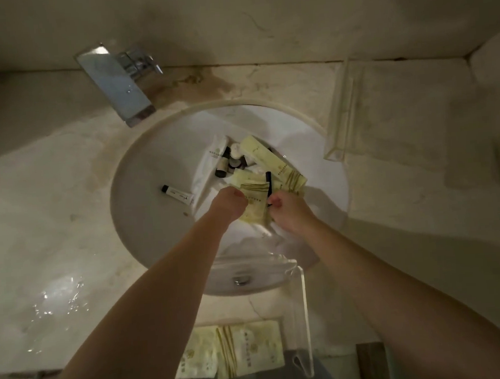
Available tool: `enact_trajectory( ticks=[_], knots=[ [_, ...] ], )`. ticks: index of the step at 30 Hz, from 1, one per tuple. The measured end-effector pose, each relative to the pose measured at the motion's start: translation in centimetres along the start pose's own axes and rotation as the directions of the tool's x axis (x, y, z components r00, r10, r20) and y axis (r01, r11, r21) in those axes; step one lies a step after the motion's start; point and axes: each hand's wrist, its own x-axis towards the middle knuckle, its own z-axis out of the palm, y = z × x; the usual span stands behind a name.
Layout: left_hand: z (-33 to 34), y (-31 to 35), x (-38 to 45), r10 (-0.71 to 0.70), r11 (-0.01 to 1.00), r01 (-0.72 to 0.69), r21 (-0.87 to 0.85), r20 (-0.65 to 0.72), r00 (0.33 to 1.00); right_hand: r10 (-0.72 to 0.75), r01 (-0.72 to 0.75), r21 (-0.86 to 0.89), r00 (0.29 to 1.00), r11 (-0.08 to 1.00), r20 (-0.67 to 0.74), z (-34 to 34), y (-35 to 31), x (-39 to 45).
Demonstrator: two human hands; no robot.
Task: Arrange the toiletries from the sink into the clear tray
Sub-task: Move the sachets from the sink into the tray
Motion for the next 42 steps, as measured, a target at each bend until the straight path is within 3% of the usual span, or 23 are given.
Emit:
enact_trajectory(
  ticks=[14, 23, 32, 42],
  knots=[
    [0.8, -0.4, 2.9, -0.037, 0.999, 0.038, 0.002, -0.049, 0.998, -0.004, 0.005, -0.012, 0.999, 1.000, 0.038, 1.1, -0.3, 2.9],
    [-0.6, -0.4, 2.5, -0.052, 0.930, 0.079, -0.360, 0.085, 0.995, 0.068, -0.067, 0.104, 0.998, 0.992, -0.013, 1.4, -1.4, 2.8],
    [-3.3, -0.7, -1.6, 0.119, 0.850, -0.031, -0.526, 0.135, 0.984, 0.044, -0.022, 0.328, 0.997, 0.944, -0.061, 0.8, -3.5, -0.1],
    [-6.8, -1.9, -8.2, 0.302, 0.818, -0.149, -0.556, 0.193, 0.934, -0.052, 0.106, 0.353, 0.986, 0.930, -0.158, -0.2, -6.2, -6.6]
  ],
)
